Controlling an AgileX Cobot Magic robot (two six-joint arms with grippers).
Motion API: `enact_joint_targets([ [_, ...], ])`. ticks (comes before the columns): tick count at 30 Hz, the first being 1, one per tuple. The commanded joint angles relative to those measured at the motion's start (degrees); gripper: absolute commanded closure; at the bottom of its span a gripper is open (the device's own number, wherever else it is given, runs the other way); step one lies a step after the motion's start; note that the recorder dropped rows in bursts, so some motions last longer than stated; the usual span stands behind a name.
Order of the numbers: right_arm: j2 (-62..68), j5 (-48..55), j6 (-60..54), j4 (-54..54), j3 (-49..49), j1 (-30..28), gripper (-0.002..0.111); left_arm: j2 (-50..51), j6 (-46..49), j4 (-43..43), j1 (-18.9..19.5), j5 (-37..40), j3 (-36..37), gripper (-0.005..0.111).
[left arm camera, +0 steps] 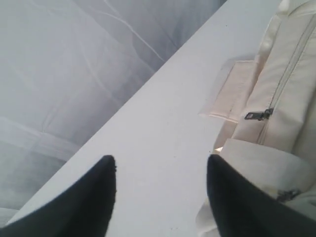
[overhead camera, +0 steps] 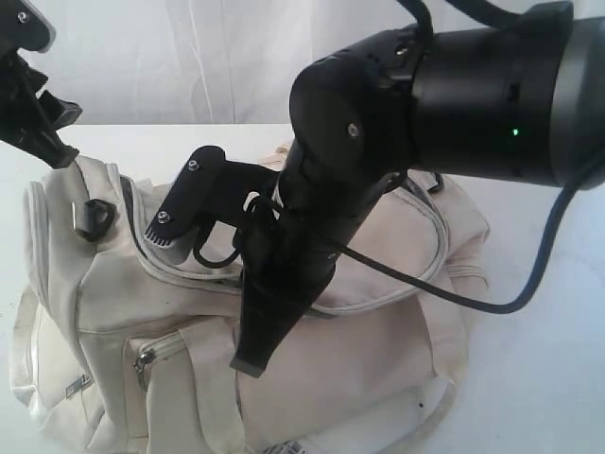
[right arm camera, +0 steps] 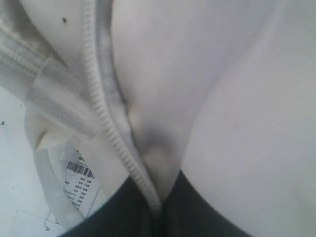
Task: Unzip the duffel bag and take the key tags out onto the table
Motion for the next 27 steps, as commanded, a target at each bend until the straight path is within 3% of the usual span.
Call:
enact_joint_targets([
  [1,0.0,0.9,2.0,0.2,0.3,-0.1,0.105,-3.7,-0.3,-0.5,-3.4,8.0,-2.7,0.04],
  [4,-0.1,0.9,2.4,-0.1,-0.5,-0.1,0.091,-6.4,-0.3,-0.5,-7.8,13.7,-4.2,0.043],
  [9,-3.7,1.8,3.3,-0.1,-1.3,-0.1,0.054,-9.7,-0.3,-0.5,-13.4,29.6,-5.2,0.045],
  [11,-5.6,3.3,3.3,-0.1,-1.3,-0.1,0.046,-10.3,-0.3,-1.0,-14.8,34.4,-5.2,0.045],
  [17,-11.2,4.0,5.8,-3.7,-1.2,-0.1,0.046,-10.6,1.4,-10.7,-17.1,40.4,-5.2,0.045],
  [22,-14.0,4.0,13.0,-11.1,-1.2,-0.1,0.046,-10.5,16.7,-15.7,-19.6,43.3,-5.1,0.045],
  [27,-14.6,4.0,21.4,-20.0,-1.2,-0.1,0.046,-10.5,31.9,-18.9,-21.6,42.8,-0.4,0.045],
])
